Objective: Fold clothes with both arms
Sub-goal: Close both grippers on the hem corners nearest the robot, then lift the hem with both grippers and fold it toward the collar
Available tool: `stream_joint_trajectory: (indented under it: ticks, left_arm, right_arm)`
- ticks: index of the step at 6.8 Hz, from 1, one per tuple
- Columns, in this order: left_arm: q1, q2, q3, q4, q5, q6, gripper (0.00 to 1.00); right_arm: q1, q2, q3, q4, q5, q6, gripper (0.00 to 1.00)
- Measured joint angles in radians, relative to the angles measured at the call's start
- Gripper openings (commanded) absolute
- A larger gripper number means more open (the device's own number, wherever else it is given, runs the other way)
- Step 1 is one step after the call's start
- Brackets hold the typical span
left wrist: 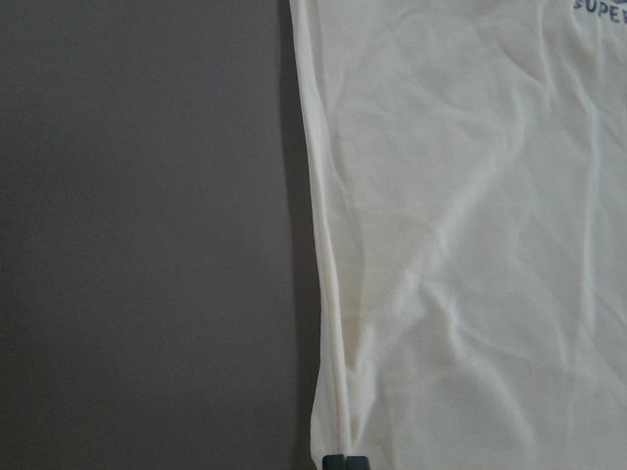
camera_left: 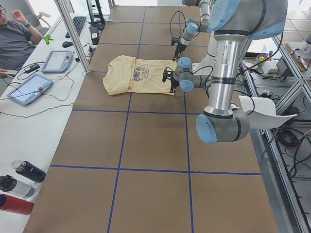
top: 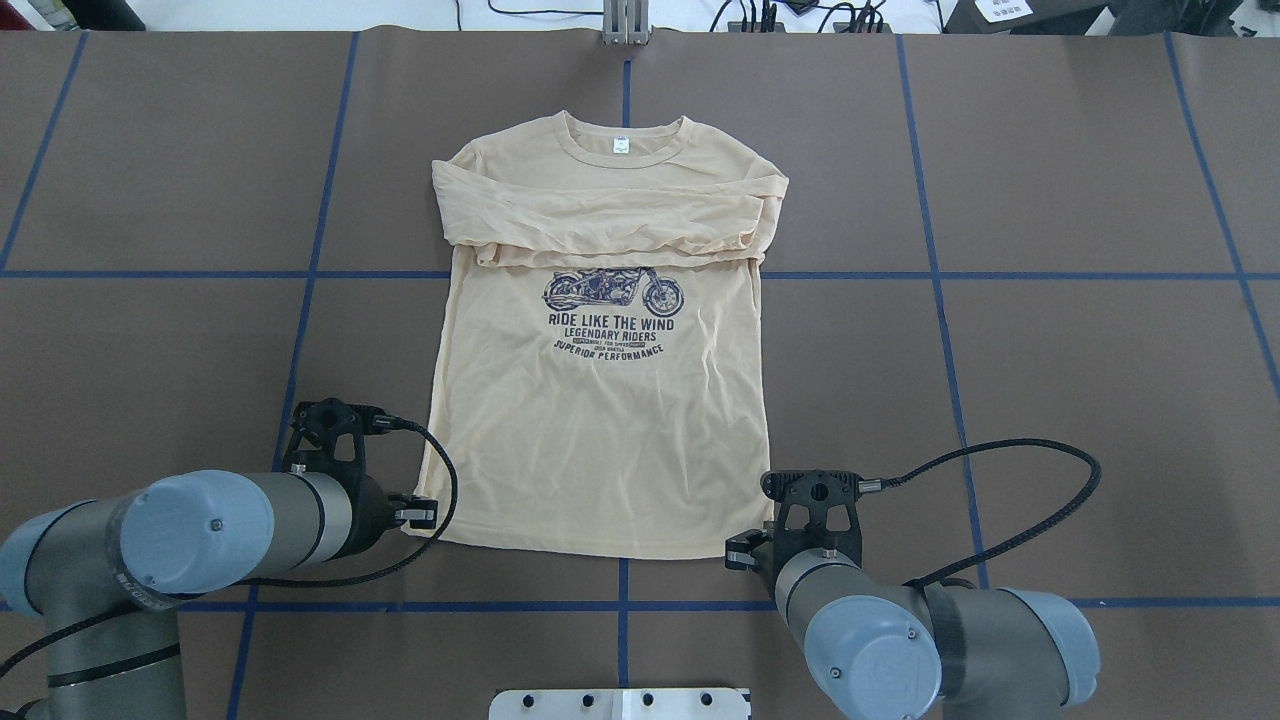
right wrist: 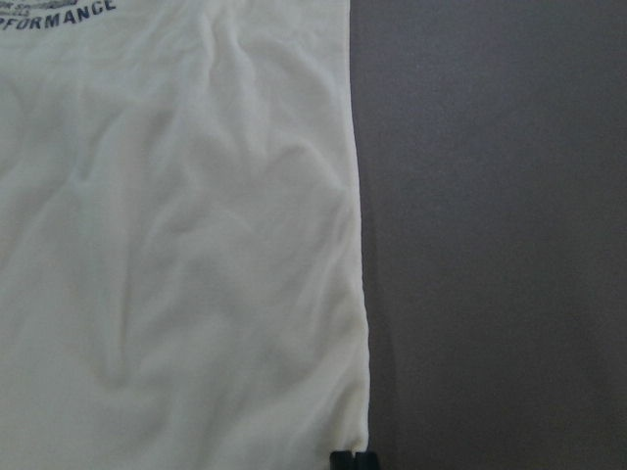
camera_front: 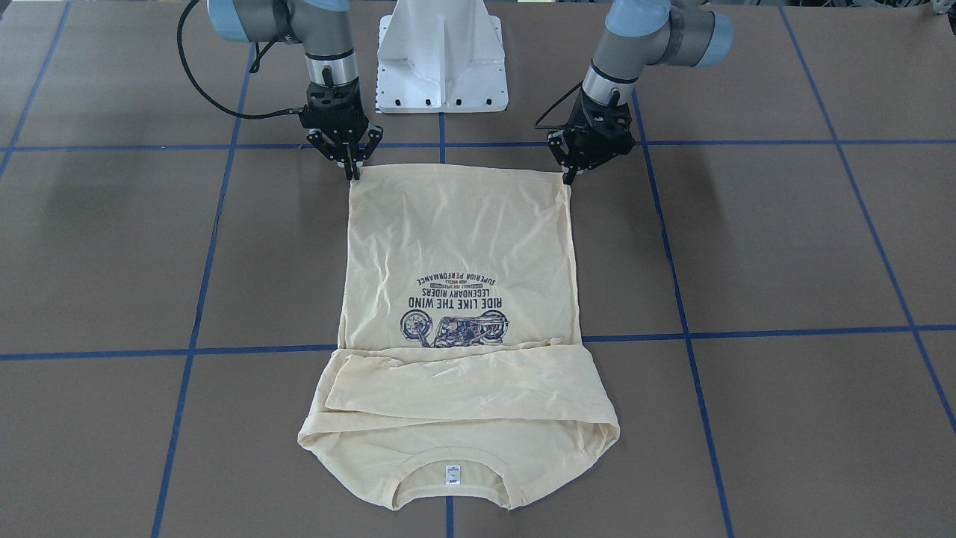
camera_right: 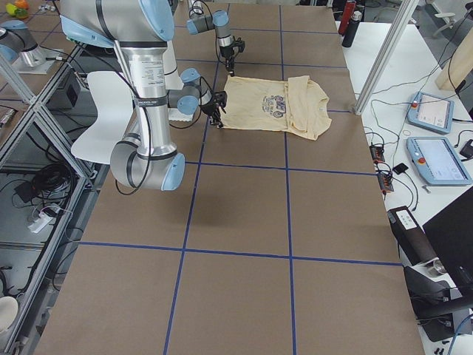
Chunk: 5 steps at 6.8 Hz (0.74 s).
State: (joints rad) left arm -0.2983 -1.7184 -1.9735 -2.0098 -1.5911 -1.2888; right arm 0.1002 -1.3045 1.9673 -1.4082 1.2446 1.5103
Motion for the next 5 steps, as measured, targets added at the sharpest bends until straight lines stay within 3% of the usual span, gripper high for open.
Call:
stream_joint_trajectory:
  ticks: [3, 5]
  left_arm:
    - [-0.010, 0.012, -0.107, 0.040, -0.062, 0.006, 0.00]
    - [-0.014, 0.021, -0.260, 0.163, -0.120, 0.008, 0.00]
  right_arm:
    - [0.014, -0.036, 0.121, -0.024, 0.016, -0.004, 0.00]
    - [0.000, -0.086, 0.327, -0.171, 0.101, -0.003, 0.00]
